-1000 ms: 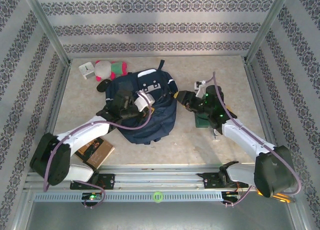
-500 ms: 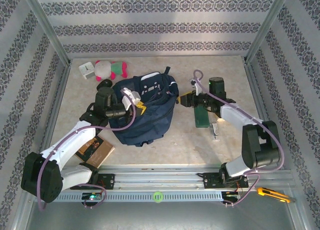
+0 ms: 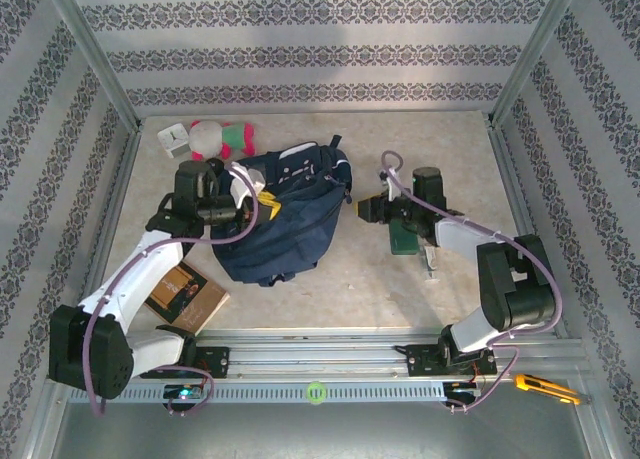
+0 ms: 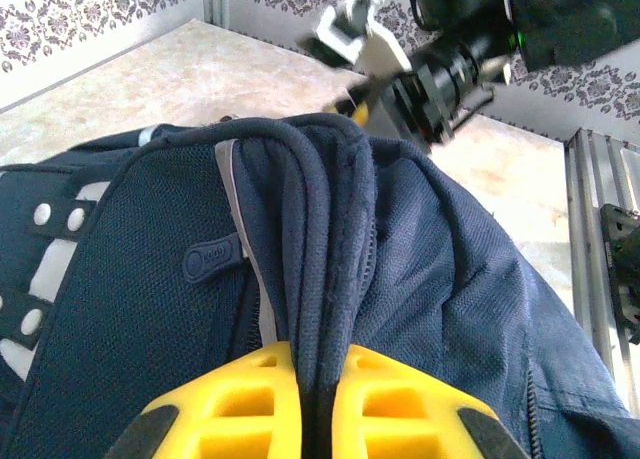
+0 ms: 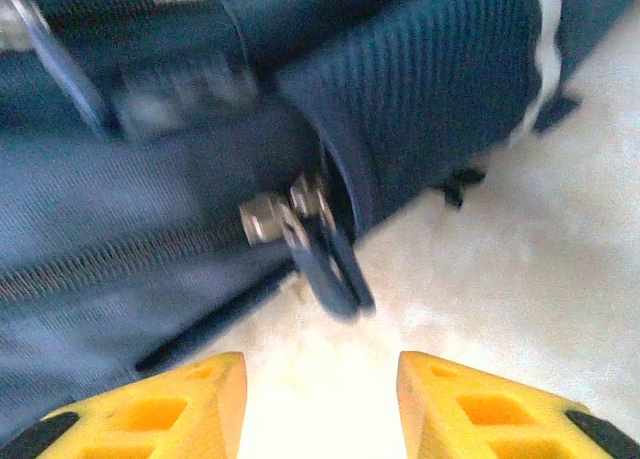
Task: Pack the student bag
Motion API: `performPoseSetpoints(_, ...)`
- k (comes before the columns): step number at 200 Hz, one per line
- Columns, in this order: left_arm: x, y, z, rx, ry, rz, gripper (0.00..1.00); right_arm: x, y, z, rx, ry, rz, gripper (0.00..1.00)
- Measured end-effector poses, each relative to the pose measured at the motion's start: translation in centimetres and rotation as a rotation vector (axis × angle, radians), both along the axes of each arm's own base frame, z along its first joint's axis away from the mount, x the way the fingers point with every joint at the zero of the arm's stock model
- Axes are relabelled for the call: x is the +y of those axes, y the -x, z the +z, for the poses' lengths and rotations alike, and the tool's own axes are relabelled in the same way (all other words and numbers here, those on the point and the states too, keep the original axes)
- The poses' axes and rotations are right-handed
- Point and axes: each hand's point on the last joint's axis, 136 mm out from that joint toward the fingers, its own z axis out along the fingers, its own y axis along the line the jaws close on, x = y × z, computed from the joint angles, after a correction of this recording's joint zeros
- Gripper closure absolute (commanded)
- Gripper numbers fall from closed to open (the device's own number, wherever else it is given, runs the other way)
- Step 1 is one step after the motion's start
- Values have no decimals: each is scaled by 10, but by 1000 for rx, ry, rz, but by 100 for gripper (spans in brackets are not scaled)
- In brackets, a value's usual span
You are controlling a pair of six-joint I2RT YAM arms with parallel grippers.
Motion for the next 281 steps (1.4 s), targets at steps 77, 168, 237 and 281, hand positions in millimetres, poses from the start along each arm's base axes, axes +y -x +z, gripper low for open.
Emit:
performPoseSetpoints(77, 3, 5, 2, 16, -17, -41, 100, 22, -9, -24, -27, 10, 46, 54)
performPoseSetpoints(168, 5, 4, -1, 6, -33, -36, 100, 39, -8, -7, -180, 15, 160, 100)
performPoseSetpoints(237, 21, -10, 0, -87, -149, 89, 100, 35, 12, 4, -157, 19, 163, 100)
performPoseSetpoints(281, 8, -5, -5, -103, -199, 87, 100, 38, 29, -3, -74, 55, 171, 100)
